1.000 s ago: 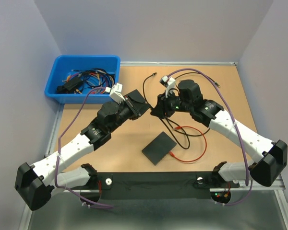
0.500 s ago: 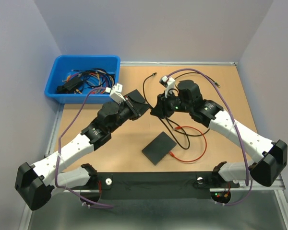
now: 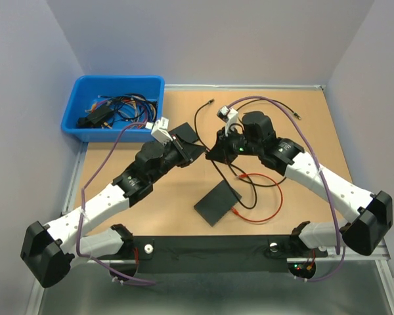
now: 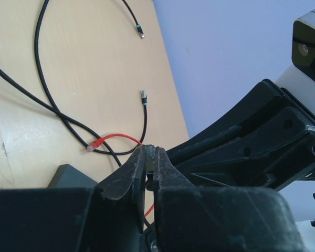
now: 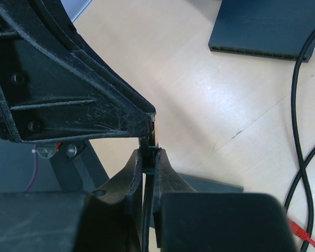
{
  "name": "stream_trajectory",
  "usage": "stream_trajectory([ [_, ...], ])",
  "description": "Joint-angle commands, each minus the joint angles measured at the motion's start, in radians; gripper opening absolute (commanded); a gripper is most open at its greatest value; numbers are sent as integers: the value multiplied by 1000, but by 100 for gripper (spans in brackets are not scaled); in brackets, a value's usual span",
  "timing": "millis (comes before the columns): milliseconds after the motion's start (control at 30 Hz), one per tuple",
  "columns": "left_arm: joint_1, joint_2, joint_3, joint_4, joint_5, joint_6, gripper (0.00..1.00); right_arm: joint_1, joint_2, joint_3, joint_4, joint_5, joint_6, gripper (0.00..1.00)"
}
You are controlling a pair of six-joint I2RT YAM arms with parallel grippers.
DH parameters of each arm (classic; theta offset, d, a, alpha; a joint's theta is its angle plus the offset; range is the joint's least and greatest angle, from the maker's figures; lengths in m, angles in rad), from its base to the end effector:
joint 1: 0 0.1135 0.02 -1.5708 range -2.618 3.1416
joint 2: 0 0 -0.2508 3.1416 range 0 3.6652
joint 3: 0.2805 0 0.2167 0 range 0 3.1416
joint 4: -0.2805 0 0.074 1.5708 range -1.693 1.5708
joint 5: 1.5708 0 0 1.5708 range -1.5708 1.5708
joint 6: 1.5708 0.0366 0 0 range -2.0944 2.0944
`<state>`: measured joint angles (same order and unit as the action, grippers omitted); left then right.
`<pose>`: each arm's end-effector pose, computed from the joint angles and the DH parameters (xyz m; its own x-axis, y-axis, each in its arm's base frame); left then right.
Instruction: Insert the plug into the switch port
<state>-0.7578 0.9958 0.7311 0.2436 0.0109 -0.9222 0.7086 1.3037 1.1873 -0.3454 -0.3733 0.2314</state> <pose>0.1529 -0.1452 0.3251 -0.5633 -0.5641 -0.6038 0.4077 0.4458 -0.7969 0.1920 0.1822 0.3427 -0.5251 -0.1688 -0.8341 -0.7535 0.5478 0.3635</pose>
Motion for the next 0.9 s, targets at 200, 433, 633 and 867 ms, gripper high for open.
stream_trajectory([
  [200, -3, 0, -25, 5, -3, 19, 27, 5, -66, -116, 56, 69, 31, 0],
  [433, -2, -78, -53, -70, -84, 45, 60, 3, -165, -339, 45, 250, 101, 1],
  [633, -2, -163, -107, -161, -79, 40, 61, 3, -196, -428, -6, 367, 226, 0],
  [867, -2, -282, -258, -178, -17, -36, 61, 3, -196, -514, -60, 496, 388, 0],
])
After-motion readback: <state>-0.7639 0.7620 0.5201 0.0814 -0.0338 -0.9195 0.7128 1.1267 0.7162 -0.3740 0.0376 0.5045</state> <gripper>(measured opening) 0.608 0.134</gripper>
